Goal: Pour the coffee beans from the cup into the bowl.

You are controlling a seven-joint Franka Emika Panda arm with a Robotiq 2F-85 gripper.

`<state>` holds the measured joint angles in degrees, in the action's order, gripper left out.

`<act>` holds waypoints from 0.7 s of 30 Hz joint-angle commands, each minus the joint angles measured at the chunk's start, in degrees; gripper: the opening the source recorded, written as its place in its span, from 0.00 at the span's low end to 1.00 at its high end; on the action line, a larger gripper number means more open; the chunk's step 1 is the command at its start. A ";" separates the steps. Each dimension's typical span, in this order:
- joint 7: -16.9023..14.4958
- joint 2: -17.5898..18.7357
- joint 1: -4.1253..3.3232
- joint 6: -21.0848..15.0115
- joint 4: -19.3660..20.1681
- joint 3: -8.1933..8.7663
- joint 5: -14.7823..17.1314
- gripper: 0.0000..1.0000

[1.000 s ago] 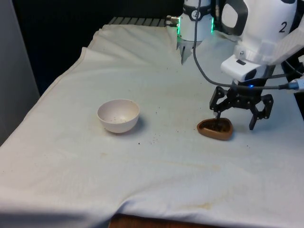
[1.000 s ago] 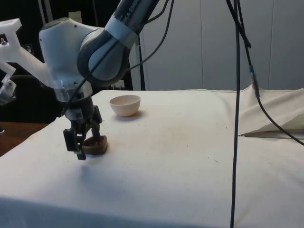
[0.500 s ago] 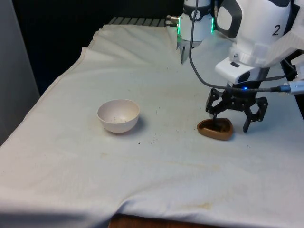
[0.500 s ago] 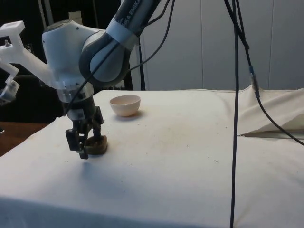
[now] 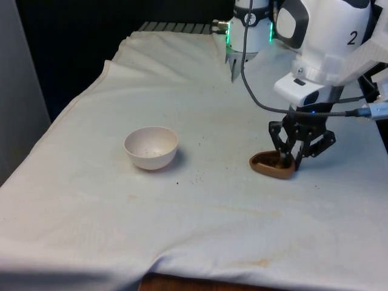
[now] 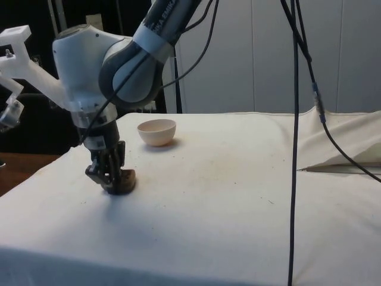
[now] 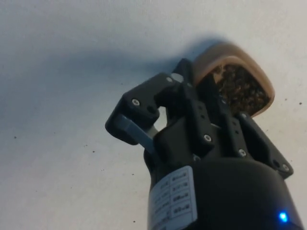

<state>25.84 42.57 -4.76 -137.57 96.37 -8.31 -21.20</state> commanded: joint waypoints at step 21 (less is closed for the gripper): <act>-1.03 -2.01 1.03 0.34 0.46 -0.57 0.69 0.03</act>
<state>25.44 41.14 -4.24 -137.17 96.26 -8.31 -21.08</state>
